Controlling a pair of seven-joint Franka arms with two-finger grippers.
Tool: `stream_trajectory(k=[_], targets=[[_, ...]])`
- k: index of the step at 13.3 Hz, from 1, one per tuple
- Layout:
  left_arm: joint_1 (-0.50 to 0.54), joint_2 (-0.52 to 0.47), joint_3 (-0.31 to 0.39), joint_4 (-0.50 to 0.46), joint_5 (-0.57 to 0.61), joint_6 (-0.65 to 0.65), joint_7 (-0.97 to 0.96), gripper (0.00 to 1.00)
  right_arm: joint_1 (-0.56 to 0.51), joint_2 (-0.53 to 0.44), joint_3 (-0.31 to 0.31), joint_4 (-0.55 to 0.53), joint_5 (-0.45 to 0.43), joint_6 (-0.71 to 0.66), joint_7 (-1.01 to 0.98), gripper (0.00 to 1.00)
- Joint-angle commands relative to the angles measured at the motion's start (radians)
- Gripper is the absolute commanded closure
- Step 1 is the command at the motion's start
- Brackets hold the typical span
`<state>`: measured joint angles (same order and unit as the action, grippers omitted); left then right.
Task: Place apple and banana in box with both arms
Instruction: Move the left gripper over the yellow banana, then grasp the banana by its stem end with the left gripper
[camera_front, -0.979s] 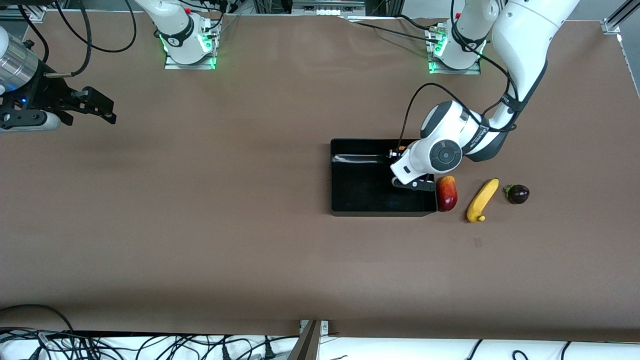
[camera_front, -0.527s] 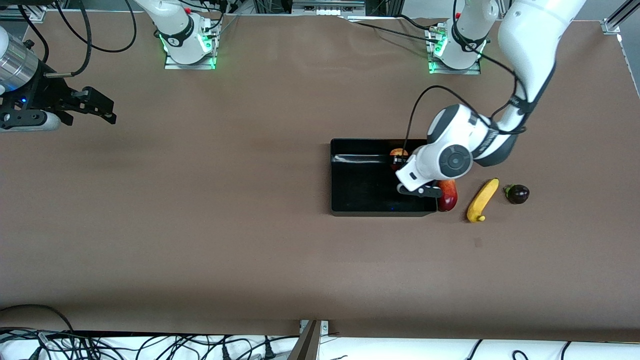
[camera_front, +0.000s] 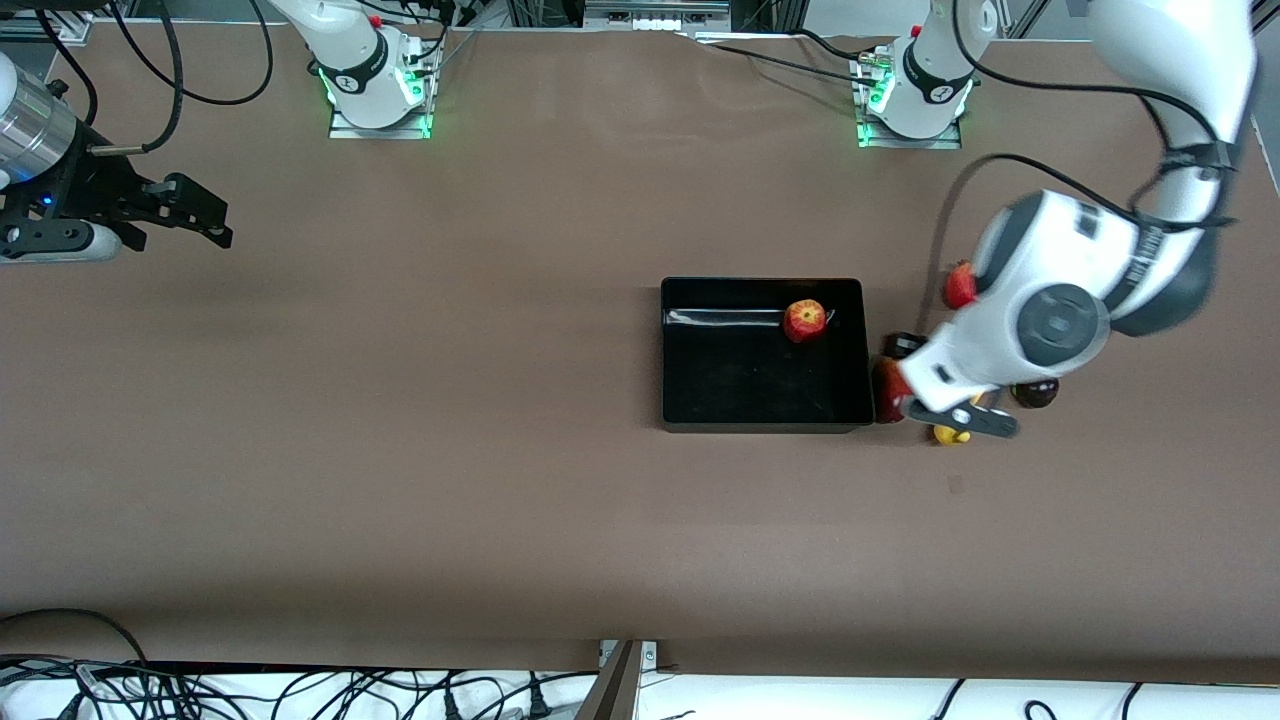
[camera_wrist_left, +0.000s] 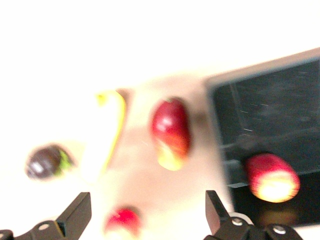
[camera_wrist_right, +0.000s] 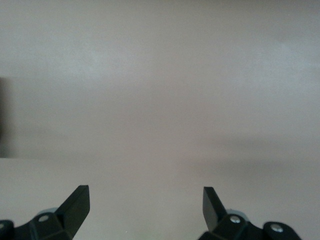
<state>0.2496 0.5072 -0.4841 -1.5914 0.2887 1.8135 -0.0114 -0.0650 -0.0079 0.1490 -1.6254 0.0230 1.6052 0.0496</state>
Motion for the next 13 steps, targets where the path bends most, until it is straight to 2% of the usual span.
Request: stream_trajectory(k=[1, 4, 7, 8, 9, 10, 11, 13], targets=[[0.089, 0.109, -0.011, 0.002, 0.043, 0.125, 0.247, 0.00, -0.018, 0.003, 0.015, 0.015, 0.002, -0.001, 0.001, 0.00], [0.167, 0.139, -0.011, -0.073, 0.047, 0.205, 0.373, 0.00, -0.018, 0.003, 0.015, 0.015, 0.002, -0.001, 0.001, 0.00], [0.244, 0.174, 0.002, -0.230, 0.061, 0.437, 0.410, 0.00, -0.018, 0.003, 0.015, 0.015, 0.002, -0.001, 0.001, 0.00], [0.253, 0.178, 0.002, -0.252, 0.075, 0.488, 0.412, 0.03, -0.018, 0.003, 0.015, 0.015, 0.002, -0.002, 0.001, 0.00], [0.249, 0.178, 0.002, -0.254, 0.076, 0.487, 0.406, 0.32, -0.018, 0.003, 0.015, 0.015, 0.002, -0.001, 0.000, 0.00], [0.247, 0.177, 0.001, -0.254, 0.076, 0.487, 0.407, 0.68, -0.018, 0.003, 0.015, 0.015, 0.002, -0.001, 0.001, 0.00], [0.246, 0.171, 0.001, -0.254, 0.076, 0.484, 0.410, 1.00, -0.018, 0.003, 0.015, 0.015, 0.002, -0.002, 0.001, 0.00], [0.255, 0.169, 0.001, -0.240, 0.067, 0.465, 0.398, 1.00, -0.018, 0.003, 0.015, 0.015, 0.002, -0.001, 0.001, 0.00]])
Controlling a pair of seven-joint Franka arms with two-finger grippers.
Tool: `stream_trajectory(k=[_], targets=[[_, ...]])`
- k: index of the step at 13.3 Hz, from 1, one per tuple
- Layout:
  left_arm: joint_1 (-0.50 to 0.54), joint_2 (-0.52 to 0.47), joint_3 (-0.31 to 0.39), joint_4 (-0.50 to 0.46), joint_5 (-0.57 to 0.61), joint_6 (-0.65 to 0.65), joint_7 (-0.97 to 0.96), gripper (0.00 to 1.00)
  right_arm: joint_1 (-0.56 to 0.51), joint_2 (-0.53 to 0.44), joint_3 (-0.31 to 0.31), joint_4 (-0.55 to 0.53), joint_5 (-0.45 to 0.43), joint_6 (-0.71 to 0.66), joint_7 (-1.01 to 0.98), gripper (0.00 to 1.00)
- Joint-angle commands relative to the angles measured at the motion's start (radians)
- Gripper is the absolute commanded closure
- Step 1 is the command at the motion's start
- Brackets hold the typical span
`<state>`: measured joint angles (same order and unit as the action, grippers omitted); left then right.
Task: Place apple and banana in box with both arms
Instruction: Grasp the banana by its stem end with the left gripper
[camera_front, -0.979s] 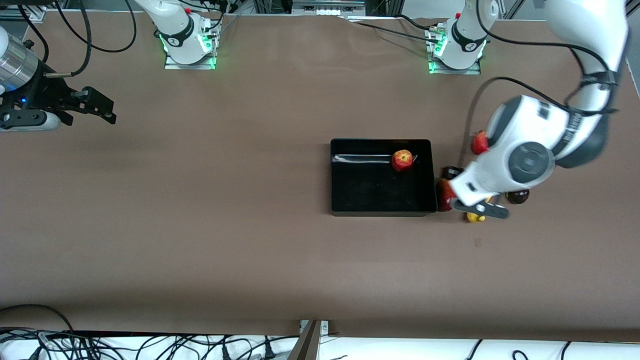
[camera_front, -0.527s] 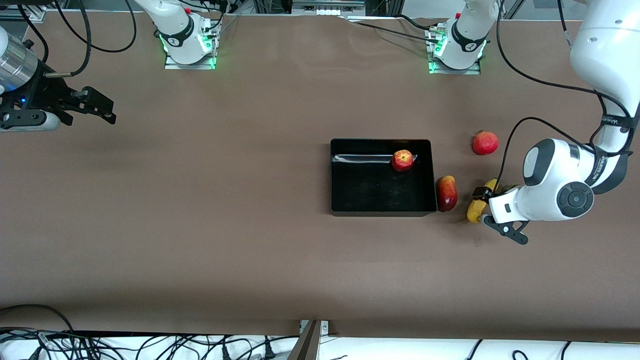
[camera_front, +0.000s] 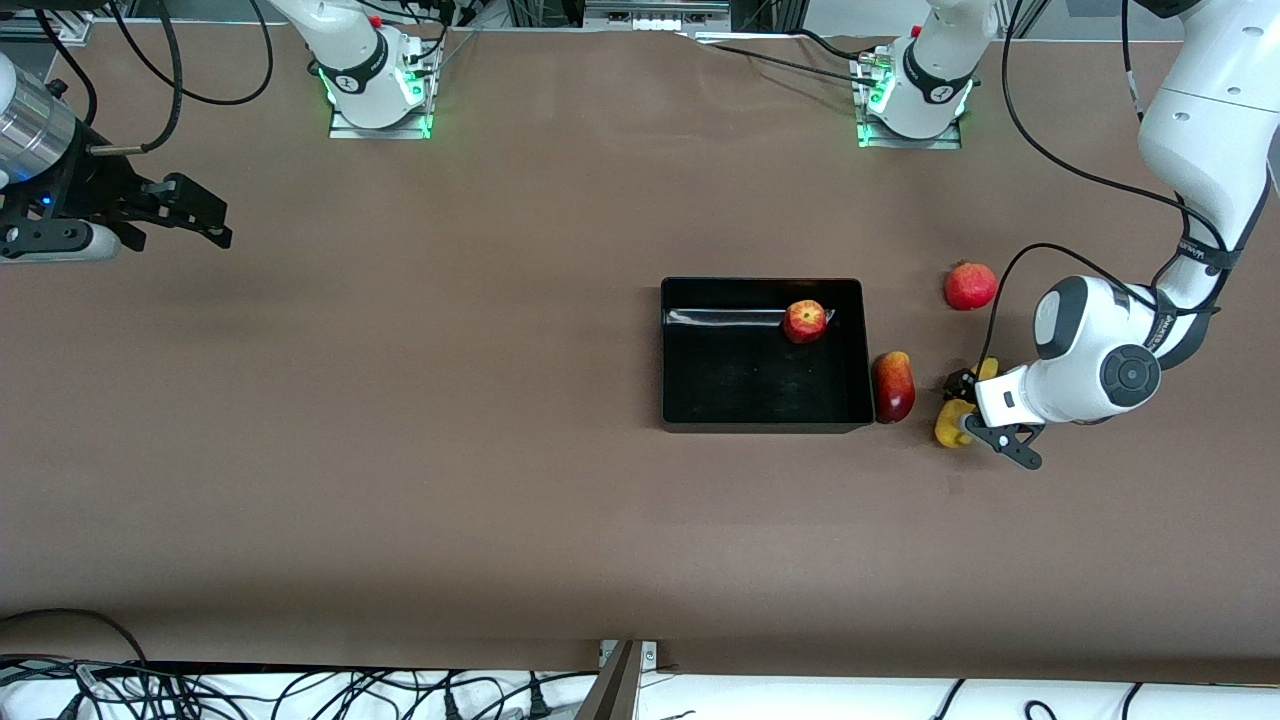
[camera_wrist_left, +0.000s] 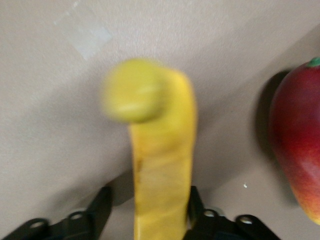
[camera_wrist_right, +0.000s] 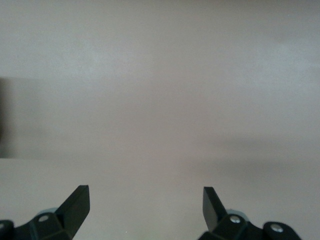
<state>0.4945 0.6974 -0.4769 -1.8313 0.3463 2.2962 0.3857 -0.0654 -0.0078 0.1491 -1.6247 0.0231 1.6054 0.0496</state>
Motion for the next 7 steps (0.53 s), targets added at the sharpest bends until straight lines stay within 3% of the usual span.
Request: stream_trajectory(k=[1, 5, 7], targets=[[0.019, -0.012, -0.006, 0.003, 0.007, -0.017, -0.002, 1.00, -0.017, 0.003, 0.015, 0.014, 0.001, -0.001, 0.001, 0.00], [0.018, -0.038, -0.012, 0.026, 0.008, -0.027, -0.001, 1.00, -0.017, 0.003, 0.015, 0.014, 0.001, -0.001, 0.000, 0.00], [0.007, -0.055, -0.022, 0.082, 0.007, -0.102, -0.001, 1.00, -0.017, 0.003, 0.015, 0.014, 0.001, -0.001, 0.001, 0.00]])
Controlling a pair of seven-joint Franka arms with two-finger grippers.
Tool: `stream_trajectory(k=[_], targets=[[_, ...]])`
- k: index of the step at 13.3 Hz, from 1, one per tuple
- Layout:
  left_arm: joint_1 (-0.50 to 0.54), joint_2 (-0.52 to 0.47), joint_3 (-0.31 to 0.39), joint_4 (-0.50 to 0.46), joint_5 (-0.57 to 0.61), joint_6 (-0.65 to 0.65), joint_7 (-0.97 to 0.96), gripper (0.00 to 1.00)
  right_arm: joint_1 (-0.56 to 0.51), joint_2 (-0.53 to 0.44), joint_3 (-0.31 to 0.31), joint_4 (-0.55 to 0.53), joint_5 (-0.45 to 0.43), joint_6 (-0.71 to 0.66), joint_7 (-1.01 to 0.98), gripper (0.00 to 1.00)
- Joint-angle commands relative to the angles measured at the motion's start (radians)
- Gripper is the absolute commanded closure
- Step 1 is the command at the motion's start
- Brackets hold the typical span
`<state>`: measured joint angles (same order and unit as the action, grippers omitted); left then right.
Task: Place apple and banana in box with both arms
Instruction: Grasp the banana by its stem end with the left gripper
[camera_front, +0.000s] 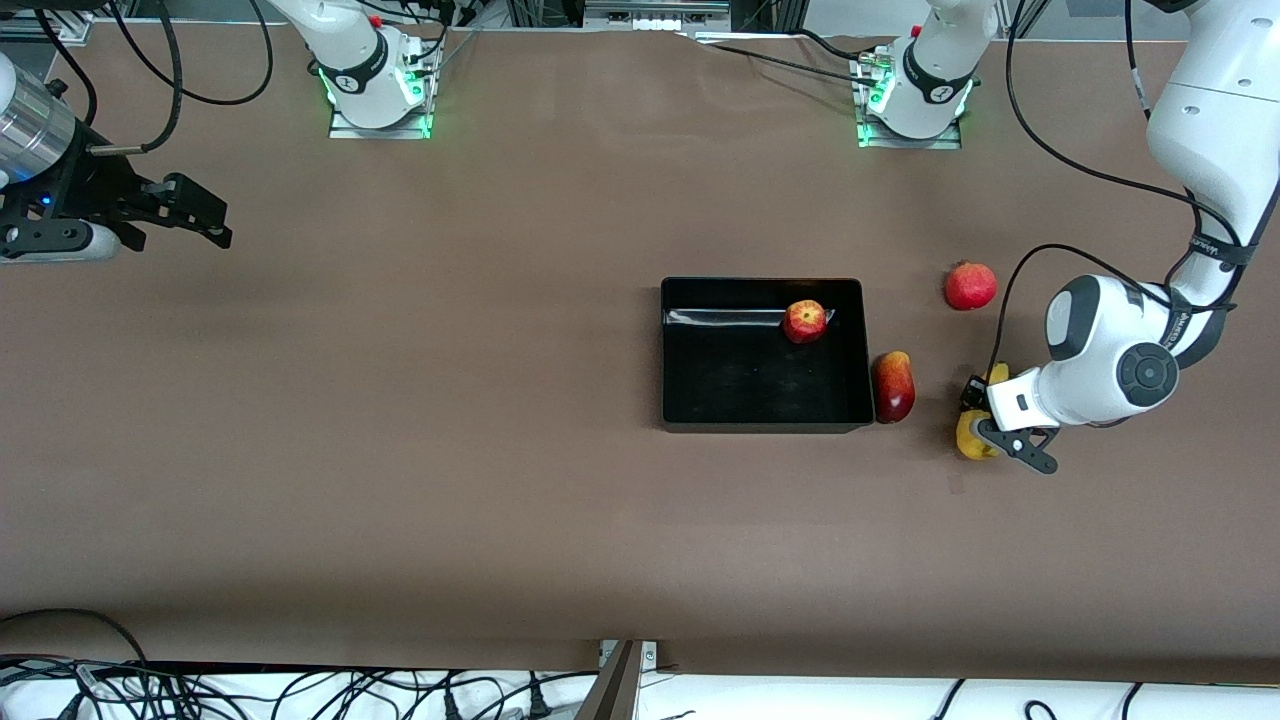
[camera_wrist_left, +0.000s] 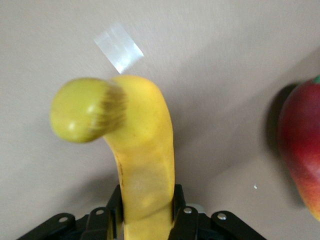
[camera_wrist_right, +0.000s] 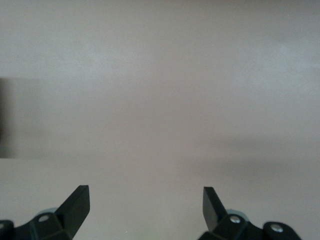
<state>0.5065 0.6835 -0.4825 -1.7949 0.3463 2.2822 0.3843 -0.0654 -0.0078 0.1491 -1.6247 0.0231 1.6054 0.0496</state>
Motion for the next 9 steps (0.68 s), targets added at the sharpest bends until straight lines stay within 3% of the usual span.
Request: stream_trajectory(k=[1, 4, 6, 9], targets=[[-0.013, -0.042, -0.030, 0.086, 0.000, -0.165, -0.001, 1.00, -0.017, 0.003, 0.015, 0.014, 0.001, -0.001, 0.001, 0.00], [-0.014, -0.064, -0.115, 0.233, -0.058, -0.445, -0.045, 1.00, -0.017, 0.003, 0.015, 0.014, 0.001, -0.001, 0.001, 0.00], [-0.014, -0.065, -0.215, 0.311, -0.061, -0.620, -0.161, 1.00, -0.017, 0.003, 0.015, 0.014, 0.001, -0.001, 0.001, 0.00], [-0.040, -0.064, -0.382, 0.327, -0.061, -0.699, -0.486, 1.00, -0.017, 0.003, 0.015, 0.014, 0.001, -0.001, 0.000, 0.00]])
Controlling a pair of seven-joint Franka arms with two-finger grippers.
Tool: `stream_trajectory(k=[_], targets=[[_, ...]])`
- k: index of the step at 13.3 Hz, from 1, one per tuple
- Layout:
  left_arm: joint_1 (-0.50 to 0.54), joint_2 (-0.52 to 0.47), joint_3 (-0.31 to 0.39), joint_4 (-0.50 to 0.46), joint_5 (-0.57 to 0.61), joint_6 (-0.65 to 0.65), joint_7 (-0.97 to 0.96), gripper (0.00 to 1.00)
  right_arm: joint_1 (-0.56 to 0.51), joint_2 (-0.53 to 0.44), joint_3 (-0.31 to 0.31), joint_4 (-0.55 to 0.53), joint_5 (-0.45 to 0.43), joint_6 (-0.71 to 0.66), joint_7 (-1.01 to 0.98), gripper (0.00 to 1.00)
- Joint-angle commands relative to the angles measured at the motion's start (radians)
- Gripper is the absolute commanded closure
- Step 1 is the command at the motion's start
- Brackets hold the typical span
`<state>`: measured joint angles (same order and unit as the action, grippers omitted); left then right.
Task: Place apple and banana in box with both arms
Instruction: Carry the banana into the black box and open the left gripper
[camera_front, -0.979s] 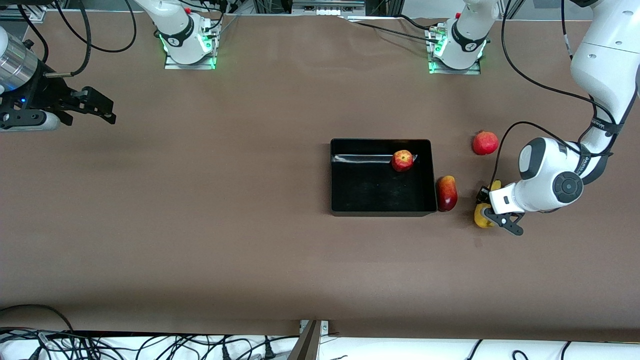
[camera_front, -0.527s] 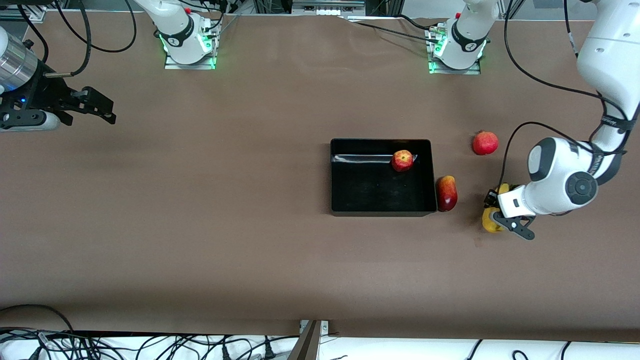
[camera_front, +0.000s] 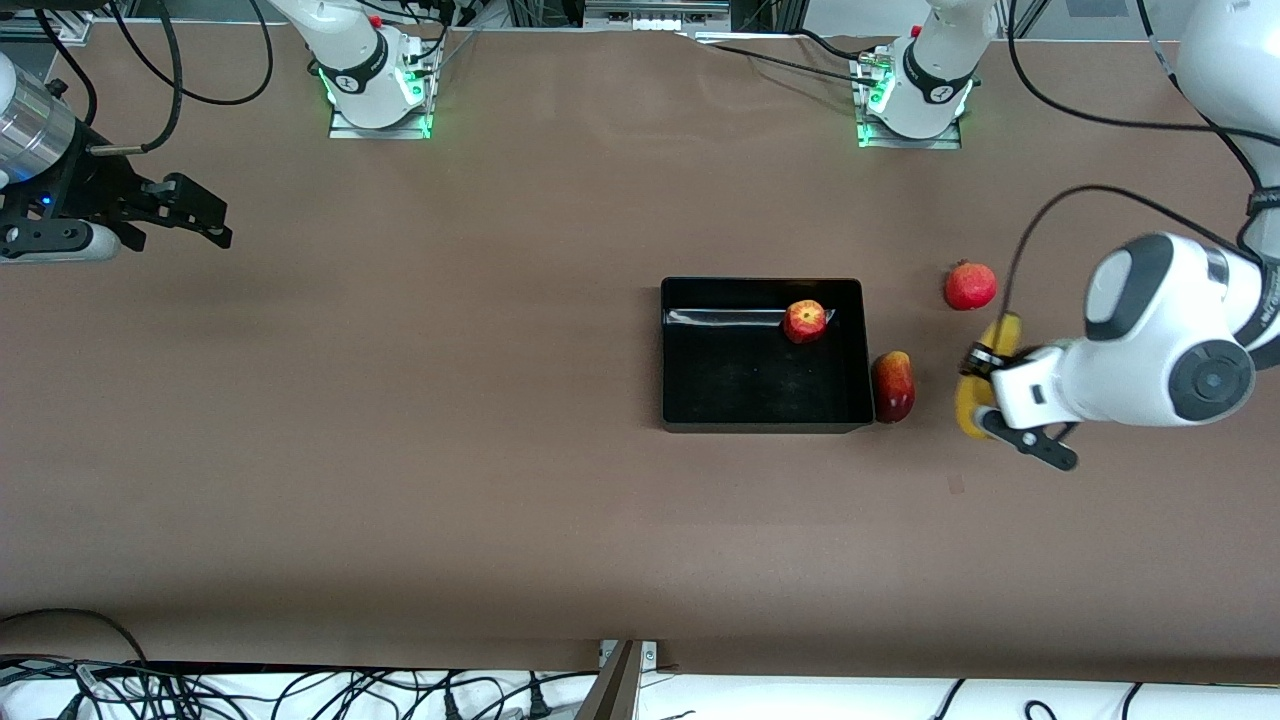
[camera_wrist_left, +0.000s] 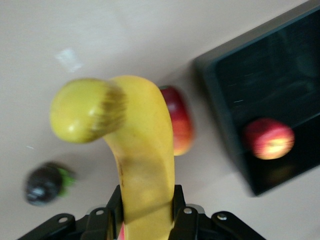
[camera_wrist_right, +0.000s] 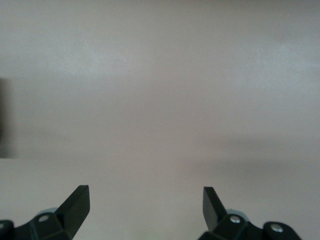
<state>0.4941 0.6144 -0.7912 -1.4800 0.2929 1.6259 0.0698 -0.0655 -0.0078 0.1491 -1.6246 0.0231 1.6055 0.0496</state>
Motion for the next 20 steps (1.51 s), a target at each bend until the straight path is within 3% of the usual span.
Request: stream_trajectory(k=[1, 3, 6, 10, 12, 14, 17, 20], targets=[[-0.069, 0.010, -0.089, 0.010, -0.015, -0.043, -0.252, 1.00, -0.017, 0.003, 0.015, 0.014, 0.001, -0.001, 0.001, 0.00], [-0.176, 0.022, -0.085, 0.004, -0.104, -0.017, -0.393, 1.00, -0.017, 0.003, 0.015, 0.014, 0.001, -0.001, -0.001, 0.00], [-0.297, 0.077, -0.080, -0.098, -0.112, 0.179, -0.541, 1.00, -0.017, 0.003, 0.015, 0.014, 0.001, -0.001, 0.001, 0.00], [-0.279, 0.143, -0.069, -0.291, -0.113, 0.536, -0.539, 1.00, -0.017, 0.003, 0.015, 0.014, 0.001, -0.001, 0.000, 0.00], [-0.275, 0.173, -0.071, -0.281, -0.139, 0.577, -0.558, 0.00, -0.017, 0.003, 0.015, 0.014, 0.001, -0.001, 0.000, 0.00], [-0.241, 0.160, -0.083, -0.270, -0.242, 0.575, -0.544, 0.00, -0.017, 0.003, 0.015, 0.014, 0.001, -0.001, 0.000, 0.00], [-0.203, 0.139, -0.109, -0.221, -0.255, 0.548, -0.548, 0.00, -0.017, 0.003, 0.015, 0.014, 0.001, -0.001, 0.000, 0.00], [-0.190, 0.078, -0.097, -0.094, -0.204, 0.352, -0.548, 0.00, -0.017, 0.003, 0.015, 0.014, 0.001, -0.001, 0.001, 0.00]])
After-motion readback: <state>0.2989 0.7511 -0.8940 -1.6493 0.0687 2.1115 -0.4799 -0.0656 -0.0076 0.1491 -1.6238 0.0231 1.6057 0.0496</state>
